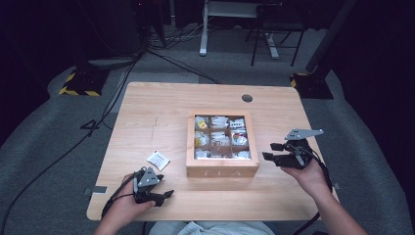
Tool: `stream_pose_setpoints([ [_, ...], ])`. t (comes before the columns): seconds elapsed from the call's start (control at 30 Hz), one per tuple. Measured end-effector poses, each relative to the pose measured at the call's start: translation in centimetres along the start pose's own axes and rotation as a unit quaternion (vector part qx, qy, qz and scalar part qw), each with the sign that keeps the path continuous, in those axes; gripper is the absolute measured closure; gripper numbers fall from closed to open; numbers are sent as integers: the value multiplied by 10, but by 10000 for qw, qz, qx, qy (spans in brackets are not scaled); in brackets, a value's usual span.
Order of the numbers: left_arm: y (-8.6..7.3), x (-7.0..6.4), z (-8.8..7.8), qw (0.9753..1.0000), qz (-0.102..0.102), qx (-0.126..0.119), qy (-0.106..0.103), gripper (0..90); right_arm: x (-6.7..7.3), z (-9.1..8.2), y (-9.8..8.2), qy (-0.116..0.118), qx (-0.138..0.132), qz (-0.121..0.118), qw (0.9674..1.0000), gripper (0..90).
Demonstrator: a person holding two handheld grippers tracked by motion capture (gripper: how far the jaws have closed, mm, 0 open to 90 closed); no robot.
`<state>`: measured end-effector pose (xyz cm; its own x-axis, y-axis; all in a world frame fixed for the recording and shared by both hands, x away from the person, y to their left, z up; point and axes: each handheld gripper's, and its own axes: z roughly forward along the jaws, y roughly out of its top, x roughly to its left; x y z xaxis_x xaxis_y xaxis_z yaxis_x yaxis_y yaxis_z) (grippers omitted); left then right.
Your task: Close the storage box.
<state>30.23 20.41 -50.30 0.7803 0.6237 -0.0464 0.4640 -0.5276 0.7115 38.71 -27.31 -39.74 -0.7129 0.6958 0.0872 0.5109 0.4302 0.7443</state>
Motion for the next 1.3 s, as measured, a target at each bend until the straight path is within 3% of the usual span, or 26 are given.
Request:
stream_pose_setpoints([
  [0.17,-3,1,-3,10000,-31,-1,73,316,-18,1,-2,-128,-122,169,9997,434],
  [0.3,-7,2,-7,9998,-83,6,162,316,-29,3,-4,-216,-260,174,9993,434],
  [0.53,-10,3,-10,9996,-152,-3,241,315,-49,8,-12,-570,-555,81,9968,406],
  [0.73,-10,4,-10,9996,-168,-1,233,314,-68,17,-26,-690,-468,131,9964,414],
  [0.87,-10,4,-10,9996,-172,-2,237,314,-79,24,-37,-615,-455,309,9966,413],
  [1.3,-10,3,-10,9996,-171,2,238,310,-91,39,-62,-815,-229,525,9950,416],
])
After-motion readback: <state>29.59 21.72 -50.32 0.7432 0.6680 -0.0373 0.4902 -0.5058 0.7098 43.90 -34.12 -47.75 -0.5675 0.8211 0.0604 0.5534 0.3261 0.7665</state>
